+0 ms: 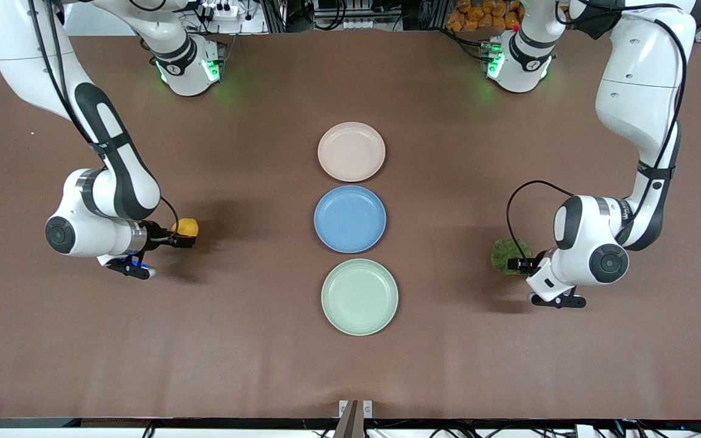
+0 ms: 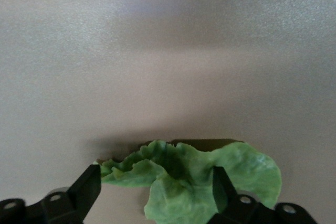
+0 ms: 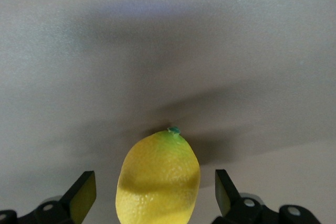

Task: Place lemon and lettuce in plates
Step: 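Grasp the lemon with the right gripper while the left gripper grasps the lettuce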

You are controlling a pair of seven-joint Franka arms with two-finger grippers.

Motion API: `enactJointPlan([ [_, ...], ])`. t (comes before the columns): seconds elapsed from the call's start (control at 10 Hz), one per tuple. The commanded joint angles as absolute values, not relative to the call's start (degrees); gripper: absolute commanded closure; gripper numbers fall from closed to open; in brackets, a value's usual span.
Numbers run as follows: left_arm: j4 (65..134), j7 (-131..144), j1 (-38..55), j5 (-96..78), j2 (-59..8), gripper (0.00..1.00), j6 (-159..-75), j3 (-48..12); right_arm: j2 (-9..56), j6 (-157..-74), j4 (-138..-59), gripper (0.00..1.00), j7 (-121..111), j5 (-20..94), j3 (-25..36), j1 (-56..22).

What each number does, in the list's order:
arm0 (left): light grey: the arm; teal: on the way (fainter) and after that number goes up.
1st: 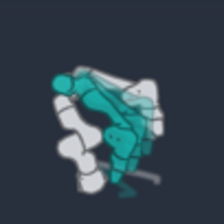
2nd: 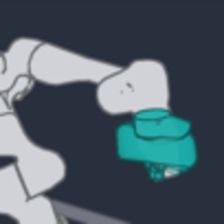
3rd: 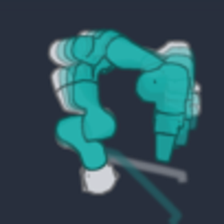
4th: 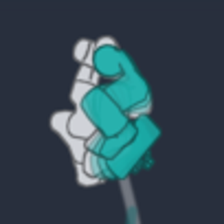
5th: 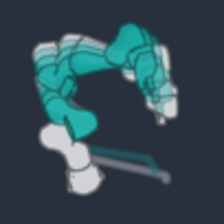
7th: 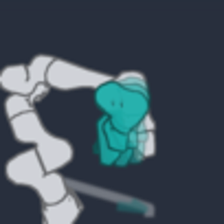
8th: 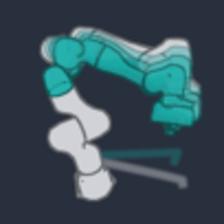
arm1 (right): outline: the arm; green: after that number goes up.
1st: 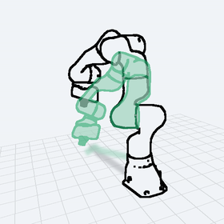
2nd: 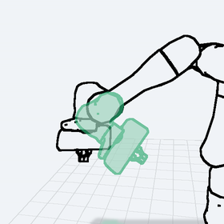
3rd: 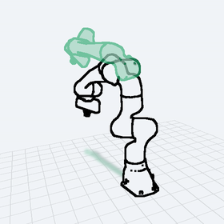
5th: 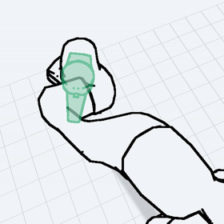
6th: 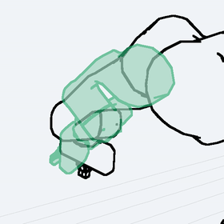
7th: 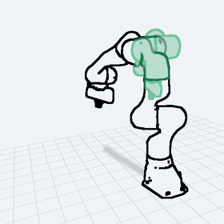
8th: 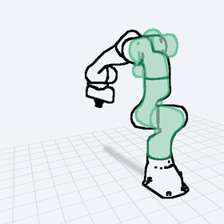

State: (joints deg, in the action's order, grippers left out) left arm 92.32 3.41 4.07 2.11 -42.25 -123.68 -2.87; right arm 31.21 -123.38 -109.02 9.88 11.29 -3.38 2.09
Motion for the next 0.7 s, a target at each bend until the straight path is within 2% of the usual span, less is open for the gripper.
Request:
enactJointPlan([
  [0.0, 91.67, 3.61, 4.48, 1.32, -42.89, 0.35, -124.10, -2.64, 32.52, -123.23, -108.81, 0.00, 10.55, 12.57, -3.52, 2.29],
  [0.1, 91.67, 3.60, 4.48, 1.41, -42.89, 0.59, -124.10, -2.64, 32.61, -123.31, -108.81, 0.02, 10.55, 12.66, -3.52, 2.37],
  [0.2, 91.67, 3.26, 4.48, 1.58, -42.89, 0.76, -124.19, -2.64, 32.52, -123.14, -108.81, 0.18, 10.63, 12.66, -3.52, 2.11],
  [0.3, 91.67, 3.08, 4.48, 1.67, -42.89, 0.90, -124.19, -2.64, 32.52, -122.18, -108.37, 0.45, 11.50, 12.66, -3.52, 2.02],
  [0.4, 91.58, 2.82, 4.48, 1.67, -42.80, 1.00, -124.19, -2.64, 32.52, -121.73, -108.20, 0.73, 11.95, 12.66, -3.60, 2.02],
  [0.6, 91.58, 2.72, 4.31, 1.58, -41.23, 1.00, -123.84, -2.81, 32.17, -117.89, -105.84, 1.00, 11.95, 12.57, -3.69, 1.85],
])
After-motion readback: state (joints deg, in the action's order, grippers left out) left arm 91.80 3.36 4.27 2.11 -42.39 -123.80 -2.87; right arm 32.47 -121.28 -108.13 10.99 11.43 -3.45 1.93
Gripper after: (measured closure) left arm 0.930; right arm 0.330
